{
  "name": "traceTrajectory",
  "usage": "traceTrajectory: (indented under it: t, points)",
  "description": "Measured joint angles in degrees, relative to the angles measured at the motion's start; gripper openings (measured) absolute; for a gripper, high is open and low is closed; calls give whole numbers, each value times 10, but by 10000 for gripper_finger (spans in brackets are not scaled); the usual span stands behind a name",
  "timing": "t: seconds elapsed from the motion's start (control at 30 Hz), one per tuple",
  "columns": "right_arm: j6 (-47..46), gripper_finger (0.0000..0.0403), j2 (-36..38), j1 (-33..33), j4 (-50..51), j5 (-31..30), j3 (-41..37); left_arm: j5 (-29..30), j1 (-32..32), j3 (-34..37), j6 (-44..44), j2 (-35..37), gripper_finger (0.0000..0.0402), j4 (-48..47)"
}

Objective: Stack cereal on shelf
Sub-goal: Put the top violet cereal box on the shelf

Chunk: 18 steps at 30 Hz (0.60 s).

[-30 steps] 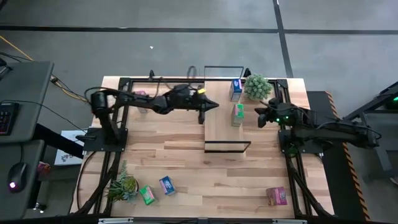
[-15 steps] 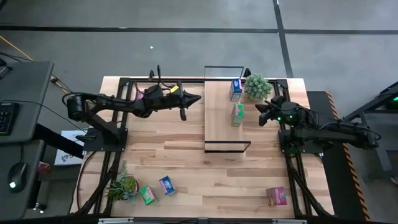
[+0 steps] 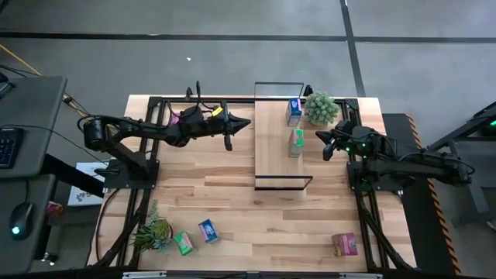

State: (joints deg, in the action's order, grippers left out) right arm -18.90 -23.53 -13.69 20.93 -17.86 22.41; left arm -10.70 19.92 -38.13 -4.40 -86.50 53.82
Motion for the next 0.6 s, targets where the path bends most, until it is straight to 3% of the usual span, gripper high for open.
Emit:
traceTrajectory:
  t: [0.43, 0.6]
  points:
    - [44, 0, 0, 0, -67, 0, 0, 57, 0, 0, 0, 13, 1, -10]
    - [43, 0, 0, 0, -69, 0, 0, 64, 7, -1, 14, 64, 40, -71]
